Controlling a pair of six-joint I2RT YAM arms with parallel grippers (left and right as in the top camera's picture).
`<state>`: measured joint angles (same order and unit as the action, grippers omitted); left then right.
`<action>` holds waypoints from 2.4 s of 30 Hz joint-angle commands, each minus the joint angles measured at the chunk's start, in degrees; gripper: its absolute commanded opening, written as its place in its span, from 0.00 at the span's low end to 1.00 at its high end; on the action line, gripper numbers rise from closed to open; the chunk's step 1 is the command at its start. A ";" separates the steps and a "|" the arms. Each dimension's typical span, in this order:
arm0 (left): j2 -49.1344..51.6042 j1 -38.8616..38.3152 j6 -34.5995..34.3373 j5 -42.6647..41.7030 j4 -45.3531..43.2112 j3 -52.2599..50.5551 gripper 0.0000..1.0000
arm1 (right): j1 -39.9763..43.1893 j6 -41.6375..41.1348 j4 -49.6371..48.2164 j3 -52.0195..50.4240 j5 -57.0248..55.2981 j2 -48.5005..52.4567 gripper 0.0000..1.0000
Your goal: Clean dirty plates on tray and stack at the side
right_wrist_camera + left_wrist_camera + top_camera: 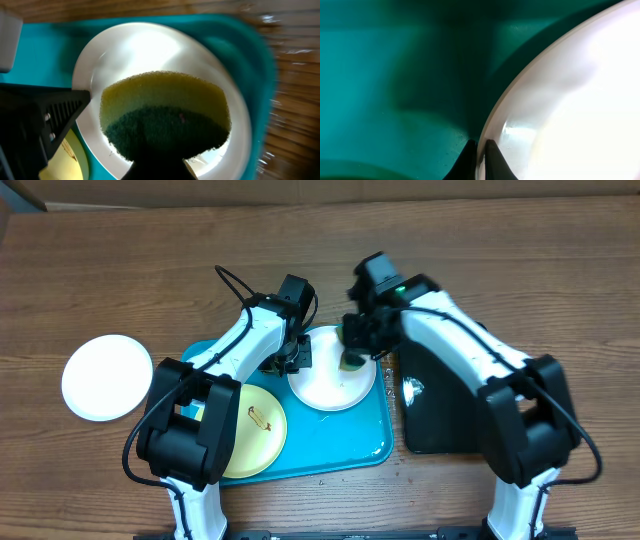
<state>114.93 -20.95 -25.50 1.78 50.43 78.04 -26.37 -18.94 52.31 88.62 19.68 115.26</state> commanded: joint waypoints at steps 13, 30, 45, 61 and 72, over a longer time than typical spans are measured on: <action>1.20 0.76 -1.29 2.69 0.52 -1.07 0.04 | 0.61 4.26 -9.05 -8.70 -2.10 0.66 0.04; 1.20 0.76 -1.29 2.67 0.50 -1.07 0.04 | 0.61 3.98 -22.93 -18.53 -6.14 0.83 0.04; 1.20 0.76 -1.29 2.67 0.52 -1.07 0.04 | -1.25 4.00 -28.24 -20.15 -6.16 0.83 0.12; 1.20 0.76 -1.29 2.67 0.52 -1.07 0.04 | -3.58 4.11 -32.83 -20.15 -2.99 4.98 0.08; 1.20 0.76 -1.29 2.67 0.70 -1.07 0.04 | -1.42 10.54 -27.96 -15.74 24.15 3.50 0.06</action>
<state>114.93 -20.95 -25.50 1.78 50.50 78.04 -28.84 -10.17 22.63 70.43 36.07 118.15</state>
